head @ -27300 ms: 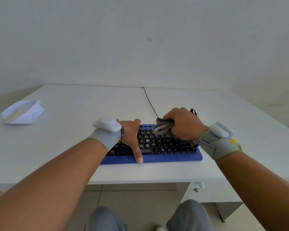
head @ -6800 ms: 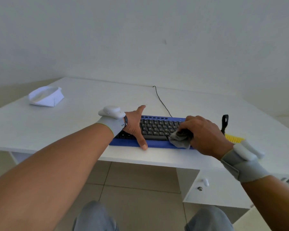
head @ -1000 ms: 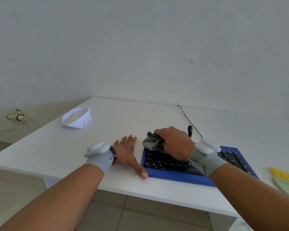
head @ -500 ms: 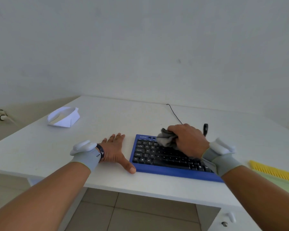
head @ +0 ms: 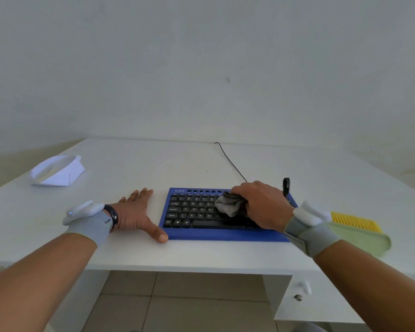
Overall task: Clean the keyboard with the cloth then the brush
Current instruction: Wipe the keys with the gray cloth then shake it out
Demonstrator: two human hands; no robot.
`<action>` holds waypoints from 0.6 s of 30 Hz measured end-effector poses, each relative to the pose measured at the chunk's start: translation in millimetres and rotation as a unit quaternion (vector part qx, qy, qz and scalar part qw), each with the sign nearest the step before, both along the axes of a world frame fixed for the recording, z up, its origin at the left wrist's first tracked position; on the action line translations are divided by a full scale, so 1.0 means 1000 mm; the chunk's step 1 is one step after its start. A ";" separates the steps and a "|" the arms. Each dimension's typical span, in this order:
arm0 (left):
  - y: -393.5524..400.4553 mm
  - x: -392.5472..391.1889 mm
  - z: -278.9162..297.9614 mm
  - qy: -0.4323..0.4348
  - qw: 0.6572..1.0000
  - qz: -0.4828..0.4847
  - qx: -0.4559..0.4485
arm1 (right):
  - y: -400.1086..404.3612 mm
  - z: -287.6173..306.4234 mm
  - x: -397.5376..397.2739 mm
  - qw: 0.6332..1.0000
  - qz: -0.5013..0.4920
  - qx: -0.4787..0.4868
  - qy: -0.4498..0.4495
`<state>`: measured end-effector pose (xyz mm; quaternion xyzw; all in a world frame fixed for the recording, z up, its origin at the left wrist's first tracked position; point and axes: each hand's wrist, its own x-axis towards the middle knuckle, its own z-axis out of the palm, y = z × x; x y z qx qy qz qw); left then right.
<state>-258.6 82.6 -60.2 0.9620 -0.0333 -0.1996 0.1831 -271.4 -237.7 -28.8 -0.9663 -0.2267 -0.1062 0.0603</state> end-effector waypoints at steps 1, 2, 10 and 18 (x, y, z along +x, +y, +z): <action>0.002 0.000 0.000 0.000 1.000 0.003 0.000 | -0.007 -0.001 0.000 1.000 -0.011 0.001 0.004; 0.002 -0.001 0.001 0.001 1.000 0.006 0.001 | -0.015 -0.001 -0.002 1.000 -0.022 0.001 0.004; -0.008 -0.008 0.016 0.034 0.998 0.052 -0.026 | -0.047 0.009 -0.008 0.997 -0.079 0.014 0.021; -0.084 -0.006 0.049 -0.129 0.962 -0.018 -0.239 | -0.034 0.030 -0.004 0.984 -0.037 0.174 0.019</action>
